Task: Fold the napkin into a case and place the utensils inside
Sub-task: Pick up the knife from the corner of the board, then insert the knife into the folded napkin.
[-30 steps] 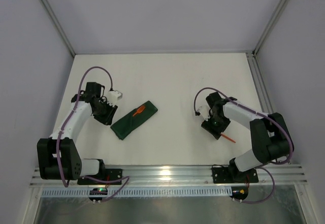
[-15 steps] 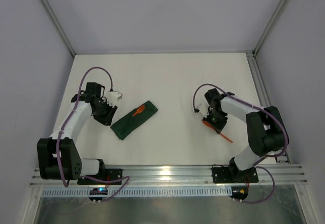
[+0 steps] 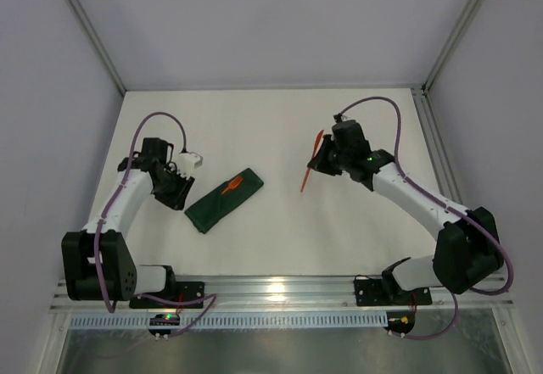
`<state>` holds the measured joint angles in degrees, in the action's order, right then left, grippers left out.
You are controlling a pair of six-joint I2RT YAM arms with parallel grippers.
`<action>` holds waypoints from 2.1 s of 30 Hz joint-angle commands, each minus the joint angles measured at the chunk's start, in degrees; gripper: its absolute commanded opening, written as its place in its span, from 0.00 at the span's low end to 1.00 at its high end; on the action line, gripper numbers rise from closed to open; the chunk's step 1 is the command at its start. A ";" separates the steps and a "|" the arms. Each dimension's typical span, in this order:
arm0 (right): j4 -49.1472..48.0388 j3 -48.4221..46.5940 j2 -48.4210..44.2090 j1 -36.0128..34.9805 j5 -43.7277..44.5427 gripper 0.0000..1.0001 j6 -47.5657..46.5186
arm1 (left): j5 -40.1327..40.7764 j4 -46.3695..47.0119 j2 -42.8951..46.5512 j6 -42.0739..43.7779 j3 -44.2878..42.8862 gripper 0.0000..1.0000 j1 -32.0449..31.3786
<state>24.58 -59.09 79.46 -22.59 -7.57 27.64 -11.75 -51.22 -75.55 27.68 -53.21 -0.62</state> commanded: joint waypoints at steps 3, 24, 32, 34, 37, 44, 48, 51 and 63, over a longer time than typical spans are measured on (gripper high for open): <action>-17.99 1.62 1.38 -17.99 23.71 0.04 45.53 | -0.38 -0.02 1.37 -0.43 0.47 0.36 0.36; 10.23 -35.66 37.35 -29.35 26.73 0.04 65.26 | -5.03 3.32 -0.30 -1.14 5.13 0.36 0.36; 10.40 -34.86 39.80 -30.06 24.01 0.04 64.82 | -4.78 4.64 -1.62 -0.44 6.54 0.36 0.45; 11.28 -35.13 41.03 -30.23 23.40 0.04 65.00 | -4.86 4.73 -1.88 -0.35 6.80 0.36 0.45; 11.19 -34.60 41.56 -30.15 23.39 0.04 65.35 | -4.86 5.17 -1.97 -0.09 7.15 0.36 0.36; 10.93 -36.61 43.84 -31.02 22.52 0.04 65.17 | -5.13 5.61 -2.50 0.18 7.95 0.36 0.36; 10.23 -38.99 46.04 -32.25 20.50 0.04 65.96 | -6.53 5.69 -2.41 0.79 8.38 0.31 0.45; 8.56 -38.03 46.40 -33.22 18.47 0.04 67.72 | -6.27 5.87 -1.97 0.79 8.56 0.31 0.36; 7.24 -38.91 45.96 -36.03 17.33 0.04 68.86 | -7.67 6.05 -2.15 1.06 8.74 0.27 0.45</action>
<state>32.62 -95.96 125.78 -58.00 9.85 94.87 -17.41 -46.48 -78.13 27.73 -44.64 -0.62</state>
